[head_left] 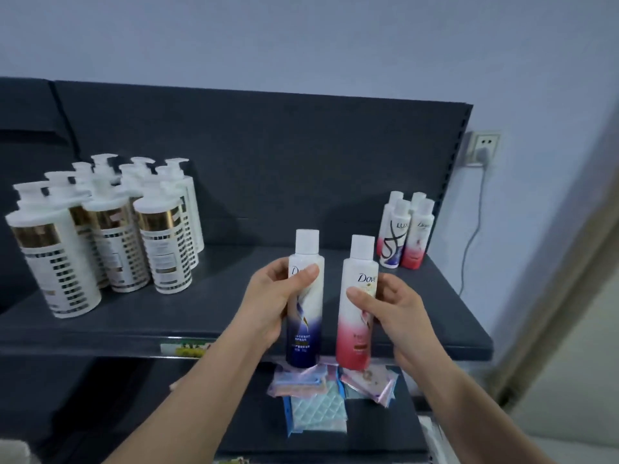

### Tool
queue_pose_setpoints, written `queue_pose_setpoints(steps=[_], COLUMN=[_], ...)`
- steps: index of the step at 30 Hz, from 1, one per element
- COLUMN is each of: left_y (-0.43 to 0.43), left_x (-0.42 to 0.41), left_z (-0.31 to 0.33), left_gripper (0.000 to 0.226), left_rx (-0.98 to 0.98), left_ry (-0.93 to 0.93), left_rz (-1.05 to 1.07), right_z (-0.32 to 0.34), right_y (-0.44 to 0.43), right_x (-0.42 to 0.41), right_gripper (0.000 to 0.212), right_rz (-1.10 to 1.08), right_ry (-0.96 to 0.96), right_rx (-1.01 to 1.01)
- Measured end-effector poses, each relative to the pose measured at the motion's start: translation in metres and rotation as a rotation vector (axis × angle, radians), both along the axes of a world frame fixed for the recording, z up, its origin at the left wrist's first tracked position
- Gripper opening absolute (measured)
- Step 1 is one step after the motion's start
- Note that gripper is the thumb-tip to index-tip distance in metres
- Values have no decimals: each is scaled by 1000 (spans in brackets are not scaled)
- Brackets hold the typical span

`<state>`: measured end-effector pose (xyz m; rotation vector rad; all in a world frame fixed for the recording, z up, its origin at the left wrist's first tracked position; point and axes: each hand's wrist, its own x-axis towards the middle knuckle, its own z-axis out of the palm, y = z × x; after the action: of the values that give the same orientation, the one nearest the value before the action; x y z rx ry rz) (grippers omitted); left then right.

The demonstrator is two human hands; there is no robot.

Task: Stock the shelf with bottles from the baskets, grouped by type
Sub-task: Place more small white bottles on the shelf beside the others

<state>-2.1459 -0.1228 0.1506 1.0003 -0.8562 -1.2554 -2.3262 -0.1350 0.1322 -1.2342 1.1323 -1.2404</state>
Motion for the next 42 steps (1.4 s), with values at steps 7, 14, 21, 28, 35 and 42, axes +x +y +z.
queue_pose_setpoints(steps=[7,14,21,28,35,42], left_y=[-86,-158,-199,-219,-232,-236], left_x=[-47,-86,-117,-145,-165,-166], left_z=[1,-4,-15,-24,-36,-45], left_gripper=[30,37,43,49,51,56], left_rx=[-26,-35,-57,-51,-59,-120], left_ry=[-80,-101,-183,-280,-333,-580], left_rz=[-112,-184,-179,-119,-61,-2], right_z=[5,-6,-16,-27,-28,-33], right_y=[-64,-126,-157,-181,-203,-220], right_x=[-50,-88,-115,-137,-154,-161], right_gripper=[35,34,30,29,28,37], right_rz=[-90,-209,-243,-209,-187,-158], right_ry=[-34,-27,80,109,162,298], right_rx=[-53,-62,-67,-44,-57,-130])
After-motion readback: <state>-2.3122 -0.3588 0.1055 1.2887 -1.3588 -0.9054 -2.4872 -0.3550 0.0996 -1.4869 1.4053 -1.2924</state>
